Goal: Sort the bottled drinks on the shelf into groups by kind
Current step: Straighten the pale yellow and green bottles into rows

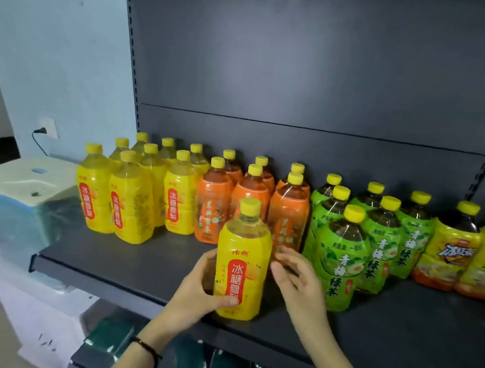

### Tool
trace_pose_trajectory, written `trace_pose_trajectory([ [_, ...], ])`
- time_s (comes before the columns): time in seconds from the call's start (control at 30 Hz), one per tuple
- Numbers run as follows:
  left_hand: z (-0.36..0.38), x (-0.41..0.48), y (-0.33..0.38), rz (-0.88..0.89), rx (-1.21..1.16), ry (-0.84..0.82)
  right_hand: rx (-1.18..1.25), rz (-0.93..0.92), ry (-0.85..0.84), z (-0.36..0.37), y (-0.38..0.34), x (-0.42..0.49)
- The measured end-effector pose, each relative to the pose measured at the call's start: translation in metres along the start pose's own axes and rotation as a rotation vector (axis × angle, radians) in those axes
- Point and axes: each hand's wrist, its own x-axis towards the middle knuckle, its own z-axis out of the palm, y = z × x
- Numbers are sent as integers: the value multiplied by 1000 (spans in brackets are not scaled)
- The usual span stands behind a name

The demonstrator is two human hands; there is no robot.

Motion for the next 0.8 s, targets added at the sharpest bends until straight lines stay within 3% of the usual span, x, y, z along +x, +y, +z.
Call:
trace_pose_trajectory([
  [0.2, -73, 14, -12, 2, 36, 145, -296, -175, 562, -18, 5, 9],
  [0.33, -101, 25, -16, 20, 46, 268, -450, -93, 790, -22, 23, 14],
  [0.6, -117, 49, -24, 49, 306, 585, -544, -116, 807, -26, 45, 19],
  [0.8, -116, 58, -27, 43, 365, 604, -526, -139, 791, -29, 50, 19],
])
